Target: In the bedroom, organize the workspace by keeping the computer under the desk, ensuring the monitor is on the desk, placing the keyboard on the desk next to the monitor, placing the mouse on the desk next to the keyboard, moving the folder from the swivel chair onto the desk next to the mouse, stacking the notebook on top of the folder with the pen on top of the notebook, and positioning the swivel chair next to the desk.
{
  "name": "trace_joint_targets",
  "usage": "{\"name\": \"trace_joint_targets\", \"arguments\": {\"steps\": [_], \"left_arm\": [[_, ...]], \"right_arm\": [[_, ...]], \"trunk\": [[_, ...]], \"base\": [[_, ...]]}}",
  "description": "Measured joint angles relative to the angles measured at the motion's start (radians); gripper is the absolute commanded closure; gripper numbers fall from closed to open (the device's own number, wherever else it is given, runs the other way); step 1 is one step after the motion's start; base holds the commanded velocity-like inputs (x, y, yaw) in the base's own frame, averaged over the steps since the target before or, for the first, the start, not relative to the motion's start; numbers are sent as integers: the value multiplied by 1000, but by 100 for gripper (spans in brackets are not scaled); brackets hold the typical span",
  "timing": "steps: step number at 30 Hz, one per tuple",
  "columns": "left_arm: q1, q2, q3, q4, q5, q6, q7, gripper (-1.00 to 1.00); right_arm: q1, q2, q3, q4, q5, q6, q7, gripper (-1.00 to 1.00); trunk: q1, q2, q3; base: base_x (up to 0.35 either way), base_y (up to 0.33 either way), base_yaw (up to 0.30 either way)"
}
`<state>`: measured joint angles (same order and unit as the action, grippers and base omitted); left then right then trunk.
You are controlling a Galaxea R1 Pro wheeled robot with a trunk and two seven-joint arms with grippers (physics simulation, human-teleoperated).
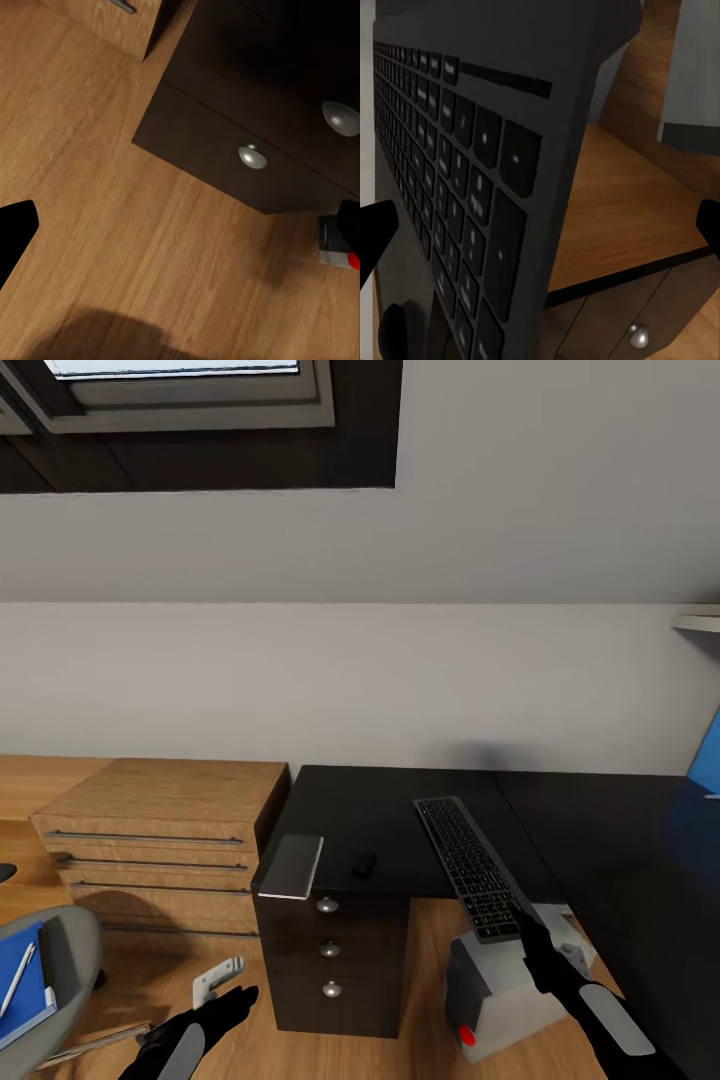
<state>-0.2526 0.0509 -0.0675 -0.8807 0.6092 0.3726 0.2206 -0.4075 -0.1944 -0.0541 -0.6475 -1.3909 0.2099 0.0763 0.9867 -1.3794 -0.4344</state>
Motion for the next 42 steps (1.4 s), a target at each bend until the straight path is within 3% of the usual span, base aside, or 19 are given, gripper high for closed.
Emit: {"name": "trace_joint_targets", "arguments": {"steps": [22, 23, 31, 42], "left_arm": [[0, 0, 0, 3, 1, 0, 0, -100], [0, 0, 0, 3, 1, 0, 0, -100], [0, 0, 0, 3, 1, 0, 0, -100], [0, 0, -1, 4, -1, 0, -2, -100]], "right_arm": [[0, 1, 2, -1, 2, -1, 1, -100], [0, 1, 2, -1, 2, -1, 1, 100], [0, 1, 2, -2, 0, 0, 3, 100], [0, 1, 2, -4, 1, 0, 4, 100]], "trunk": [[0, 0, 0], [0, 0, 0], [0, 0, 0], [-42, 77, 34]], "base": [[79, 13, 0], [4, 1, 0], [1, 0, 0], [0, 0, 0]]}}
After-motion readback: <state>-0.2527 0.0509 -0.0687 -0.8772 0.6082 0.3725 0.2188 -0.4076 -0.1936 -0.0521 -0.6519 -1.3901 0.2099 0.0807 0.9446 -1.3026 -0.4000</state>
